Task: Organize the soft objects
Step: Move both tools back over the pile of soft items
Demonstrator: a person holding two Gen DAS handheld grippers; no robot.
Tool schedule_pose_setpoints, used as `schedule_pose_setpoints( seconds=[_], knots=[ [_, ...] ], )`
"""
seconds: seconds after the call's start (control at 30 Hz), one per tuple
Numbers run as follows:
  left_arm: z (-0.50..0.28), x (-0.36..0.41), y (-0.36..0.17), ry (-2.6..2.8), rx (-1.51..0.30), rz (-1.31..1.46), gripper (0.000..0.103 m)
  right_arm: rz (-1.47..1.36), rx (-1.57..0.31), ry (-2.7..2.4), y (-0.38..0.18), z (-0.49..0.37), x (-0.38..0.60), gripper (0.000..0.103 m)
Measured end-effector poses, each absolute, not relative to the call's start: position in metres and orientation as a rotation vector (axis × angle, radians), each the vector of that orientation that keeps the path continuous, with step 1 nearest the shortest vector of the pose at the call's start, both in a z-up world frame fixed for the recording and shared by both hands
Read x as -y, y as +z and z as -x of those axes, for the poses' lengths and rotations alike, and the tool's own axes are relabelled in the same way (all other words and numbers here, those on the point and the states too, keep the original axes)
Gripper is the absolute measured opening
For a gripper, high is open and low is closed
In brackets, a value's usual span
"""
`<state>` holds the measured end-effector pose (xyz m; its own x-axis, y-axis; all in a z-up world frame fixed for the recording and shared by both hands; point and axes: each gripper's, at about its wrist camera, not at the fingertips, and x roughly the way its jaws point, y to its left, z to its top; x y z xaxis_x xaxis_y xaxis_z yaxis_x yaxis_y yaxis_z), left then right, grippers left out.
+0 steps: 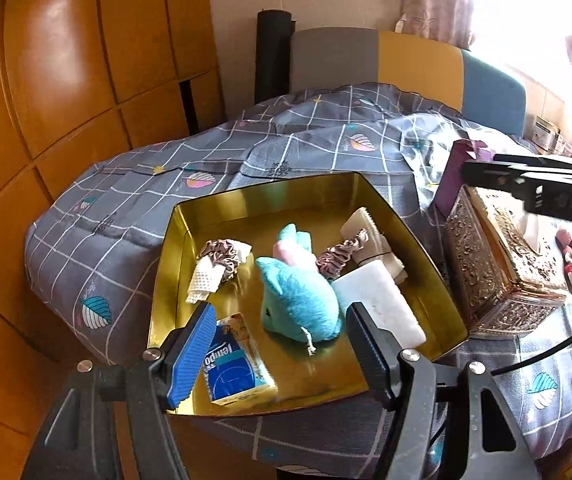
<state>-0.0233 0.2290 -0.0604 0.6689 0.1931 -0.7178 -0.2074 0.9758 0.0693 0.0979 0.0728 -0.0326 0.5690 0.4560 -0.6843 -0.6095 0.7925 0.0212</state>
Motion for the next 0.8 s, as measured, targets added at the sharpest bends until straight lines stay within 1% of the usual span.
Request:
schedule_pose_setpoints(
  seconds=[0.17, 0.4, 0.8],
  knots=[
    [0.023, -0.218, -0.055, 0.209, -0.795, -0.006, 0.068, 0.193, -0.680, 0.577, -0.019, -0.094, -0.032, 0.073],
    [0.019, -0.199, -0.045, 0.177, -0.780, -0.043, 0.068, 0.127, -0.635, 0.425, -0.006, -0.099, 0.046, 0.074],
    [-0.001, -0.148, -0.019, 0.063, -0.722, -0.140, 0.068, 0.034, -0.647, 0.019, -0.012, -0.114, 0.210, 0.075]
  ],
)
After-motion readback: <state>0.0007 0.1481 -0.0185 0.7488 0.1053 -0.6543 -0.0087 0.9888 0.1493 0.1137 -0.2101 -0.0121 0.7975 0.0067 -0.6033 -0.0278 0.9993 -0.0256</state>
